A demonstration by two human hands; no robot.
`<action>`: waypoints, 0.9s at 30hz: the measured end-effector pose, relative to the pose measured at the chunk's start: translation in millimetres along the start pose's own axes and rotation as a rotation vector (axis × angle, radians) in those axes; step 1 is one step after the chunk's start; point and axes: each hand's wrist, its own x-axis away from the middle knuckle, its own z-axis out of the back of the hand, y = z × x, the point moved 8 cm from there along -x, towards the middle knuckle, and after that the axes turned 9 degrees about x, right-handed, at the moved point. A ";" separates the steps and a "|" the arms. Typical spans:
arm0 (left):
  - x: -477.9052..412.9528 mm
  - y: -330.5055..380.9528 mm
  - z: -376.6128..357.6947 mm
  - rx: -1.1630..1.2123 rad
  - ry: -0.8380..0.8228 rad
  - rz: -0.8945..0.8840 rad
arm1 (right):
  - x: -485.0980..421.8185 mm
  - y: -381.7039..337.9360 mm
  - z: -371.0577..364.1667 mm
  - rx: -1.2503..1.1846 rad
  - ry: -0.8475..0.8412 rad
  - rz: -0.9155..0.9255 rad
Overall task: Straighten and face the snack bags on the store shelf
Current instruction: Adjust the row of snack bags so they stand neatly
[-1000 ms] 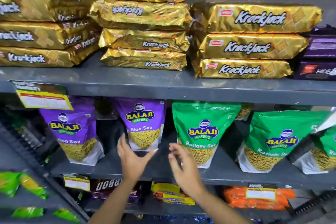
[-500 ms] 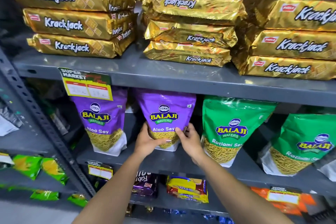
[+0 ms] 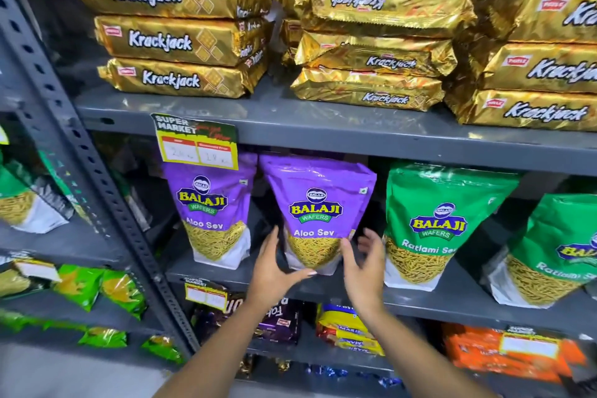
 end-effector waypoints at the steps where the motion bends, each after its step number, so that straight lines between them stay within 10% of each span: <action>1: 15.3 5.9 15.7 -0.054 0.091 -0.071 | 15.1 1.7 3.1 -0.006 0.048 0.054; 4: 48.8 27.3 89.0 -0.142 0.478 -0.347 | 53.7 8.9 -30.2 0.073 -0.120 0.141; 7: 28.2 21.4 153.2 -0.114 0.742 -0.259 | 68.5 1.6 -92.7 0.184 -0.404 0.153; 13: -32.3 -24.1 160.2 0.396 0.722 0.242 | 63.8 -49.9 -201.8 0.102 -0.649 0.061; 27: -37.8 -34.2 162.7 0.435 0.814 0.279 | 57.9 -57.4 -225.0 0.104 -0.652 0.052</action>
